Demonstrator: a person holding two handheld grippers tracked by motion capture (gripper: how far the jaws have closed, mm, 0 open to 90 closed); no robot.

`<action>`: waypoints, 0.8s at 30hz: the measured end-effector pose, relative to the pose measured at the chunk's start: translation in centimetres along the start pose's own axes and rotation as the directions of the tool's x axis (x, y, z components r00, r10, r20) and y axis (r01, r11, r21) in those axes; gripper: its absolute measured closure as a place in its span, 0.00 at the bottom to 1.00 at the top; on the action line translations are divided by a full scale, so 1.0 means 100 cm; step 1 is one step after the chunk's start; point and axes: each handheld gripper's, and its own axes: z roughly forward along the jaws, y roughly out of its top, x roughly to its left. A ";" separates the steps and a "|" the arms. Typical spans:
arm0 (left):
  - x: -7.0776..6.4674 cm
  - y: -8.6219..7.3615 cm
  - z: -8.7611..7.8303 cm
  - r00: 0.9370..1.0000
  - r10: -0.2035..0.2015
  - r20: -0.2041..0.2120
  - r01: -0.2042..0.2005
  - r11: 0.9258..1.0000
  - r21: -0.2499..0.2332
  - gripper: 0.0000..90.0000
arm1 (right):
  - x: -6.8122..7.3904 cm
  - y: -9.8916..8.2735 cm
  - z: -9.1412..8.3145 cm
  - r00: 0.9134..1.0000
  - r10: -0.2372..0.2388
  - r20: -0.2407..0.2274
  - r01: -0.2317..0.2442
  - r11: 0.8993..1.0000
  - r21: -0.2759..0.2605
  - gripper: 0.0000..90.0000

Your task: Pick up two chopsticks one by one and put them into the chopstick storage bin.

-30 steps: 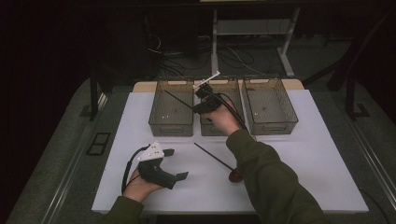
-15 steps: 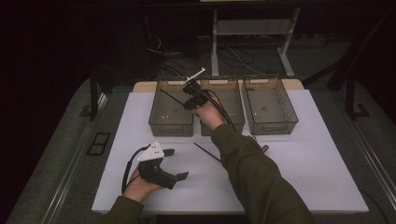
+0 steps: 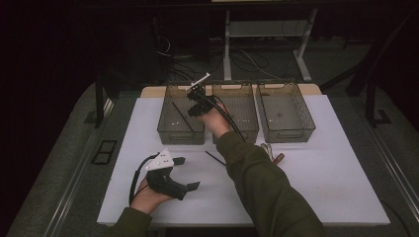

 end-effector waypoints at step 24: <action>0.000 0.000 -0.001 1.000 0.011 -0.019 -0.011 1.000 0.009 0.00 | -0.017 -0.043 -0.071 0.991 -0.087 -0.098 0.076 0.990 -0.115 0.48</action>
